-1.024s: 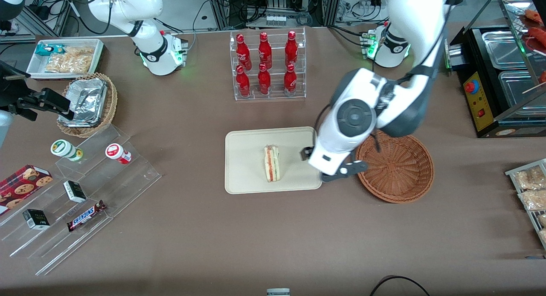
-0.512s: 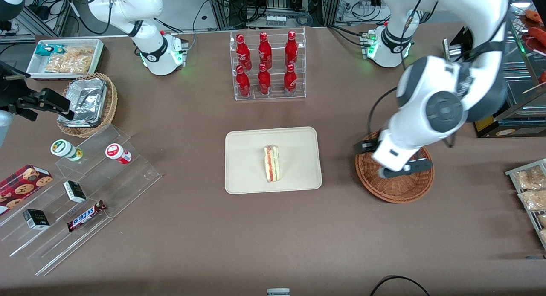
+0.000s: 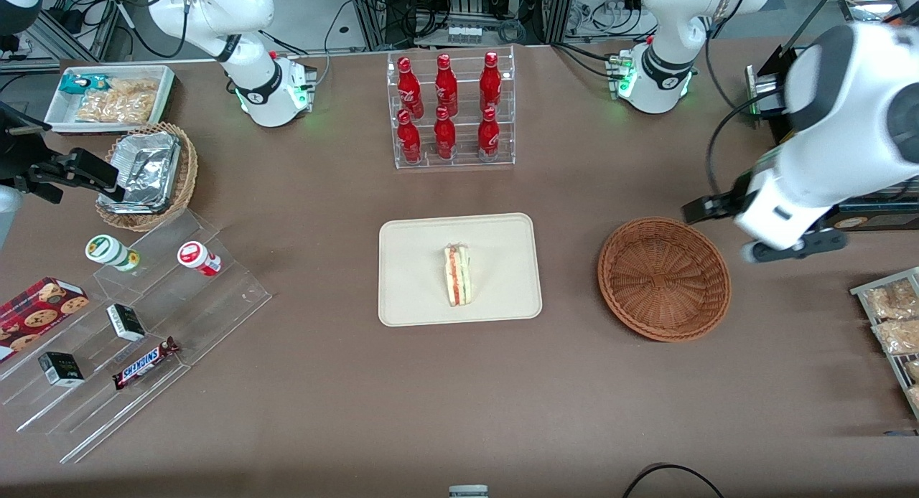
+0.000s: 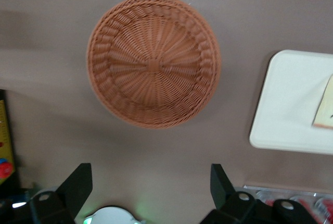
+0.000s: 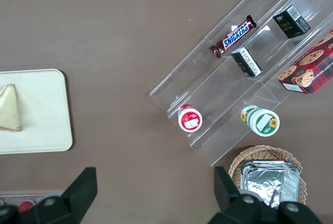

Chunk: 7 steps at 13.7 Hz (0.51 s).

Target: Place sandwich from basket to tray

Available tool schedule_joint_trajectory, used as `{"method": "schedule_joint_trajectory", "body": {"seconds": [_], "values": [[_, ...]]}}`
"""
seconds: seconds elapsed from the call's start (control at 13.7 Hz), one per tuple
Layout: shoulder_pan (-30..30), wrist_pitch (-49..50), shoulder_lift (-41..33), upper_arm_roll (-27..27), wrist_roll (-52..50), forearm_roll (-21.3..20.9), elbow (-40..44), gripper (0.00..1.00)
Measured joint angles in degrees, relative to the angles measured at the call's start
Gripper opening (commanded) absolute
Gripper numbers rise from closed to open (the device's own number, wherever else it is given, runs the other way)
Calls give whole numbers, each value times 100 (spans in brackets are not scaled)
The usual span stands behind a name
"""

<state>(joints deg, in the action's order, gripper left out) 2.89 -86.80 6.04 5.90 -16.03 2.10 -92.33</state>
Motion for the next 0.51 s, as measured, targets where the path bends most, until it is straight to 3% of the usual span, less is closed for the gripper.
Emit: {"method": "schedule_joint_trajectory", "body": {"seconds": [0.37, 0.51], "values": [[-334, 284, -371, 13, 796, -14, -10, 100], [-340, 286, -486, -48, 1003, -205, -11, 100]]}}
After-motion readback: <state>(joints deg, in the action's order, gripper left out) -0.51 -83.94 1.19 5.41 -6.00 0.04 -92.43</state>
